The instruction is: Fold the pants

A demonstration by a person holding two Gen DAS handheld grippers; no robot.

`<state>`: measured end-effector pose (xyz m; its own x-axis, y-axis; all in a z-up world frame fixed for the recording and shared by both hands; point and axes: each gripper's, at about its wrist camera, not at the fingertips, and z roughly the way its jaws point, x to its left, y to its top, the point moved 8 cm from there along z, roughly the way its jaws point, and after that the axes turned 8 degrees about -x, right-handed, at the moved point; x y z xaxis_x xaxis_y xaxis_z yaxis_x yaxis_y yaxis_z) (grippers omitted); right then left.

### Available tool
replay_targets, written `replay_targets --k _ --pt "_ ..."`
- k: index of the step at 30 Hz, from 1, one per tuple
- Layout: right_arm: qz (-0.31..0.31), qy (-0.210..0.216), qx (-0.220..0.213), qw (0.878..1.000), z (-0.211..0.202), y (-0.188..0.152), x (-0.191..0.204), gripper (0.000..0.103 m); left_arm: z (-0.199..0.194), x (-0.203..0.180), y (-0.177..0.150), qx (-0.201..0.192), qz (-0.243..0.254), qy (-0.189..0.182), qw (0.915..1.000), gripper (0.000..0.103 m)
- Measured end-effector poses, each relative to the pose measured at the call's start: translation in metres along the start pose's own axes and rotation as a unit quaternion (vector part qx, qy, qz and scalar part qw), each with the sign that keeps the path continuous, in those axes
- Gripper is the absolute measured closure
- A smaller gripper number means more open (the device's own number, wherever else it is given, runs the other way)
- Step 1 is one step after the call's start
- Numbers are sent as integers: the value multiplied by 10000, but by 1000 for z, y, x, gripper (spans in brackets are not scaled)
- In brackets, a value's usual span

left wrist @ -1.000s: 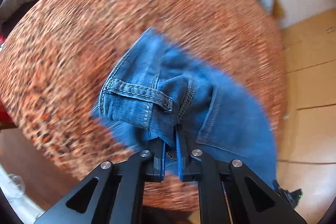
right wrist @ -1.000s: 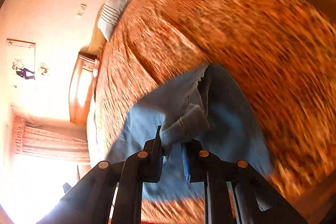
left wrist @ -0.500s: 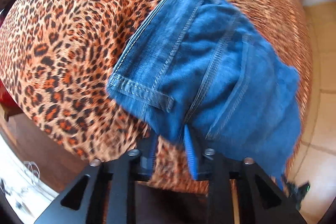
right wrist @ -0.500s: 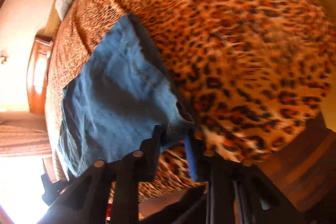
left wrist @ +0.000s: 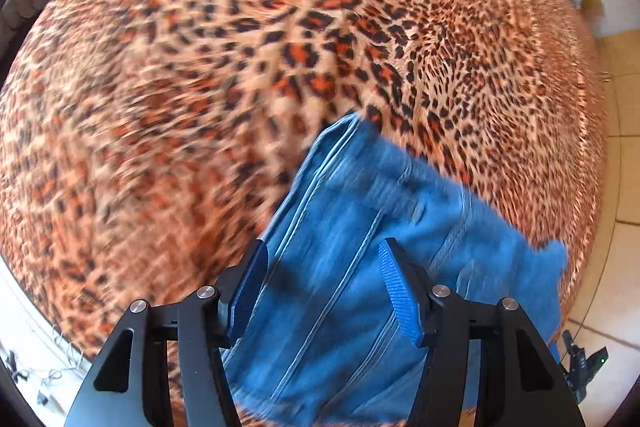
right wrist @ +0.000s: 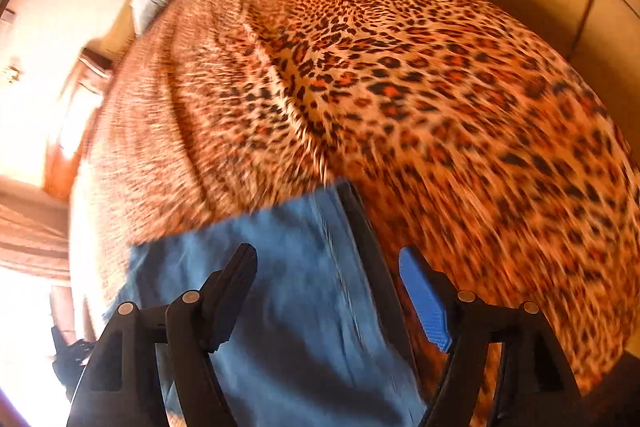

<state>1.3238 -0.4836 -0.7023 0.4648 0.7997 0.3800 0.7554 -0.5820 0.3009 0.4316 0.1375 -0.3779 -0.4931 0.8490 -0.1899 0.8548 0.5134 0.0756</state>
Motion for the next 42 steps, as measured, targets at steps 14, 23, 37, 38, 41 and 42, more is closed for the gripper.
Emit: replay_targets --k 14,23,37,38,41,42 --pt "-861 -689 245 9936 24 7 14 55 -2 -12 11 -157 332 315 9988 82" --pt "-188 -175 460 9986 -49 -73 -15 29 -58 61 -90 330 -713 -1015 9917 49" --pt "627 -164 128 9978 -64 -114 -52 95 -26 16 -75 -140 -200 -952 9952 93" --pt "667 -347 317 9967 -57 -119 -60 91 -17 19 -79 104 -338 -924 9951 93" --pt "808 -297 285 9959 -60 -126 -59 78 -15 24 -79 283 -815 -1292 9879 93" --pt "902 -123 233 9956 -63 -128 -54 57 -16 24 -78 311 -890 -1420 9854 92"
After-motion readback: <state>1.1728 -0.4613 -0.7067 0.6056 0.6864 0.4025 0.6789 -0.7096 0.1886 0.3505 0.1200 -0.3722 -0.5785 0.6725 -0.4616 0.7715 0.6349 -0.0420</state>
